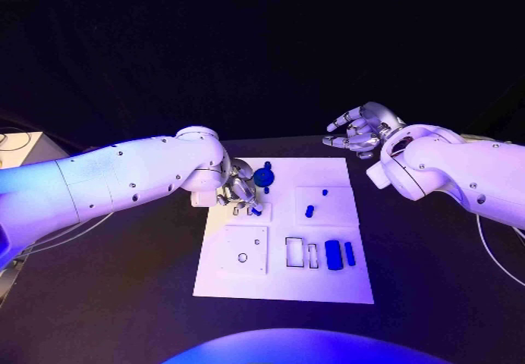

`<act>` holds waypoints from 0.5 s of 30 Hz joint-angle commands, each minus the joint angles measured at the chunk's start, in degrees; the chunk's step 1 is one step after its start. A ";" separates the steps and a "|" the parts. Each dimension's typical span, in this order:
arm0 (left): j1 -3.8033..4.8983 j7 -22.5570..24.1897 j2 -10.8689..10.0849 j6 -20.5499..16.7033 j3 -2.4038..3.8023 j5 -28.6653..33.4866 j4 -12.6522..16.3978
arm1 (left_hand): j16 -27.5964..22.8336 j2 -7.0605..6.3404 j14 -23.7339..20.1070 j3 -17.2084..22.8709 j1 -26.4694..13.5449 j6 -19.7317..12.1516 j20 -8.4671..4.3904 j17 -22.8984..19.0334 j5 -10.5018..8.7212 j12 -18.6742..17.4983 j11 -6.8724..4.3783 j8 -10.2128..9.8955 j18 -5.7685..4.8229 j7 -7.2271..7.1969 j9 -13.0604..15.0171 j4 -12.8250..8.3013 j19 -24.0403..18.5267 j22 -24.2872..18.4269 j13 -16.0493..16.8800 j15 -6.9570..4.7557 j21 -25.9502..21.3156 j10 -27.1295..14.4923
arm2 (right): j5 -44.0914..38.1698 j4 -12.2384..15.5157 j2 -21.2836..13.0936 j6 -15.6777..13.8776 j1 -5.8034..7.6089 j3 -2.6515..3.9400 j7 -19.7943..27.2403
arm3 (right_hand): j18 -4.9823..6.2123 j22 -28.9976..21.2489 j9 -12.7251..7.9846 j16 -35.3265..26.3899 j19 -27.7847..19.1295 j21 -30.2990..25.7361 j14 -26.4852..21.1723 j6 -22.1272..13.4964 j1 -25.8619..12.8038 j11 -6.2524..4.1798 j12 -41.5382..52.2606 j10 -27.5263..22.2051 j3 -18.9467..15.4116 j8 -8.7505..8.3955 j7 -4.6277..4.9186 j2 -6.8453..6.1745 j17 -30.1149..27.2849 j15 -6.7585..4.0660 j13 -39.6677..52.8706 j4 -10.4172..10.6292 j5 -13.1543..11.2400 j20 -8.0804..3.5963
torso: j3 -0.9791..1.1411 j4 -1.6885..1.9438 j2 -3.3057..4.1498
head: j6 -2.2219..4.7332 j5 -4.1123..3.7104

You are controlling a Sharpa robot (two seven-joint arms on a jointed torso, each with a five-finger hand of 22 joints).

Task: Assemble the parts on the task board

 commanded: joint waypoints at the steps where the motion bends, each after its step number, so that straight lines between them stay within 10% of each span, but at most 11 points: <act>1: -0.01 0.32 -0.06 -1.37 0.00 2.17 0.16 | 0.31 -0.15 3.00 11.38 -1.56 -0.08 -0.12 6.44 0.08 0.00 0.03 0.59 -0.63 -0.06 4.93 -10.27 0.29 0.37 0.31 -0.29 0.31 0.56 | -0.32 0.00 0.02 0.90 -0.05 0.01 0.14 | 0.71 0.62 -0.06 -0.39 -0.37 -0.32 4.20 -0.35 -0.48 -0.03 -0.37 -0.32 0.33 0.25 0.13 -0.06 9.25 0.31 1.07 0.09 0.16 -0.10 | 0.04 -0.04 -0.02 | 0.02 0.07; 7: -0.06 0.59 -0.79 -4.55 0.01 3.18 0.83 | 1.23 -0.68 3.74 14.88 -3.98 0.81 -0.28 8.05 1.37 2.16 -0.32 1.62 -0.85 -0.45 6.57 -12.35 1.22 1.64 2.72 -0.62 1.04 2.83 | -0.25 -0.01 -0.05 1.01 -0.12 0.01 0.20 | 0.71 0.62 -0.06 -0.39 -0.37 -0.32 4.20 -0.35 -0.48 -0.03 -0.37 -0.32 0.33 0.25 0.13 -0.06 9.25 0.31 1.07 0.09 0.16 -0.10 | 0.01 -0.09 -0.12 | 0.13 0.06; 10: -0.07 0.80 -1.56 -6.57 0.01 4.03 1.55 | 2.20 -2.50 4.51 17.33 -7.84 2.20 -0.96 9.68 11.52 4.46 -1.12 3.19 -1.07 -1.25 8.52 -14.05 2.31 2.83 4.87 -1.40 1.76 5.32 | -0.22 0.00 -0.15 1.03 -0.15 0.00 0.22 | 0.71 0.62 -0.06 -0.39 -0.37 -0.32 4.20 -0.35 -0.48 -0.03 -0.37 -0.32 0.33 0.25 0.13 -0.06 9.25 0.31 1.07 0.09 0.16 -0.10 | 0.01 -0.01 -0.11 | 0.27 0.02; 15: -0.08 1.25 -3.42 -10.39 0.02 4.56 3.59 | 3.05 -3.87 4.98 18.09 -10.45 3.66 -1.78 11.13 21.38 6.36 -2.00 4.68 -1.45 -2.18 10.14 -15.58 3.77 4.67 6.57 -2.23 2.76 7.49 | -0.17 0.12 -0.54 0.88 -0.18 -0.01 0.31 | 0.72 0.56 -0.06 -0.42 -0.40 -0.43 4.19 -0.38 -0.52 -0.03 -0.45 -0.38 0.37 0.28 0.12 -0.05 9.21 0.31 0.98 0.09 0.17 -0.10 | 0.06 0.18 -0.15 | 0.31 0.06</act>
